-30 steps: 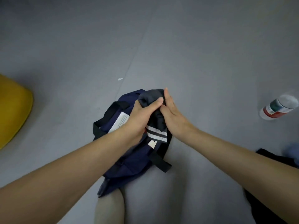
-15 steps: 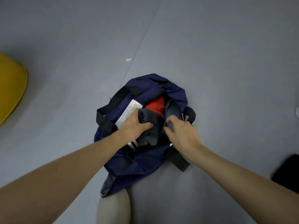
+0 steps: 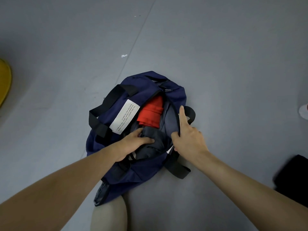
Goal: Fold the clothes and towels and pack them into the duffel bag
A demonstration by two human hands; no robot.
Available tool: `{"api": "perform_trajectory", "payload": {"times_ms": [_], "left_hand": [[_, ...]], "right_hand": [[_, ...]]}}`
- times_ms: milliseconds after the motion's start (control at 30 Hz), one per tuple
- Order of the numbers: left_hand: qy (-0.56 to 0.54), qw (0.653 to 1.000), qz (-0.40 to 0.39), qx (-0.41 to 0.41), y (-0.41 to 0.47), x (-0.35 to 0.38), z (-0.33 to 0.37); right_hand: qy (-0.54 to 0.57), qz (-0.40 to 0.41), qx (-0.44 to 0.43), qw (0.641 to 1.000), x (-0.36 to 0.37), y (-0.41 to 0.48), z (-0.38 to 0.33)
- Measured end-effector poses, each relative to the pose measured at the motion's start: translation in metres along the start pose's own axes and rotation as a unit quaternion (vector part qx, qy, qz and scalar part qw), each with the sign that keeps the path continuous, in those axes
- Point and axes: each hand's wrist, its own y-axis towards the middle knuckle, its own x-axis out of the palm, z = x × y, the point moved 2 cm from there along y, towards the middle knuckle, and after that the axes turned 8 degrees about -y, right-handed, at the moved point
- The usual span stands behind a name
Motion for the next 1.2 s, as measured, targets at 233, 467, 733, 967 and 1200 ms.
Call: {"api": "perform_trajectory", "payload": {"times_ms": [233, 467, 733, 967, 1200], "left_hand": [[0.278, 0.938, 0.159, 0.133, 0.011, -0.039, 0.006], [0.591, 0.685, 0.178, 0.387, -0.008, -0.004, -0.02], [0.69, 0.655, 0.138, 0.275, 0.01, -0.042, -0.029], [0.724, 0.636, 0.134, 0.23, -0.006, -0.012, -0.012], [0.51, 0.753, 0.122, 0.398, -0.057, 0.075, 0.057]], "right_hand": [[-0.166, 0.053, -0.077, 0.982, -0.014, -0.013, -0.007], [-0.156, 0.03, -0.075, 0.984, -0.013, -0.016, -0.005], [-0.249, 0.162, -0.183, 0.937, -0.002, -0.021, 0.001], [-0.061, -0.006, -0.048, 0.997, -0.002, -0.019, 0.024], [0.01, -0.091, -0.093, 0.991, -0.046, -0.047, 0.067]]}}
